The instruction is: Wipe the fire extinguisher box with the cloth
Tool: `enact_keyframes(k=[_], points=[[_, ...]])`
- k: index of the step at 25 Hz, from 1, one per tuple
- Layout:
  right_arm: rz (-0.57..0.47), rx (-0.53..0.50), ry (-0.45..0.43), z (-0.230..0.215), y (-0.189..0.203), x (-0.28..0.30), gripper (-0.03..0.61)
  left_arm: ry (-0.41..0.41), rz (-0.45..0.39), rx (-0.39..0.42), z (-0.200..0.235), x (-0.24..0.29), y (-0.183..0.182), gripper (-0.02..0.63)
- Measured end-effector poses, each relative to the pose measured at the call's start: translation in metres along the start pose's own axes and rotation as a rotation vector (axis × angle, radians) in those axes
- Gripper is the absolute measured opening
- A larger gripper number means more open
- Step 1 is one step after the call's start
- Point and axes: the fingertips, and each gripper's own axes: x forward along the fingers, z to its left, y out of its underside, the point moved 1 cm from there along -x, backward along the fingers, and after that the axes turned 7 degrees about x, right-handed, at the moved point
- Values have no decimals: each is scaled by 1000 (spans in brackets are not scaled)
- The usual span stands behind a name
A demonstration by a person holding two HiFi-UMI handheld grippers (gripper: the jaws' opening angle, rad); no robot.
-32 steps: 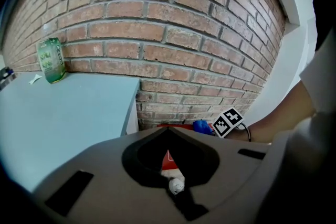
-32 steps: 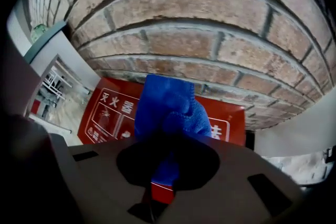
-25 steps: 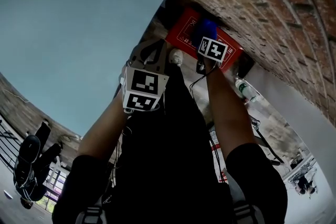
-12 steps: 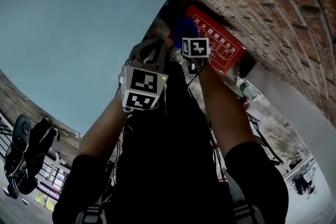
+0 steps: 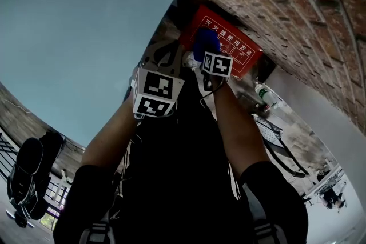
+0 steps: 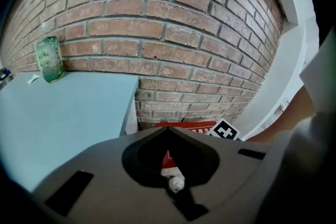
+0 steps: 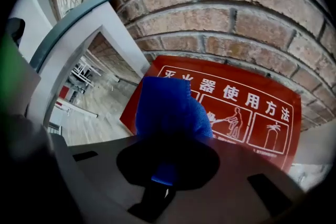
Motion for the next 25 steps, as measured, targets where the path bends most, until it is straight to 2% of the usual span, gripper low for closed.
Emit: enact_keyframes(k=[4,10,13,16,21,23,25], points=[[-12,66,37,-35,10,-12,48,24,-2,15,-8,6,-4,6],[16,79,141,-100,39,-38,49,65,9,51,-26,17,-8,6],[22,127,185,-130,52,-49,48,90,12,76,-36,20,-10,6],[12,207,227,-150,59,-58,49,101,9,93,-41,20,-14,6],[57,444,276,-176,82,-74,49,120,-3,116,-47,15,-22,6],[50,473,275,-175,84,-84,48,136,-13,137,-54,12,-28,6],[-2,466,268,-170,79,-97,48,148,-32,158,-61,8,-38,6]])
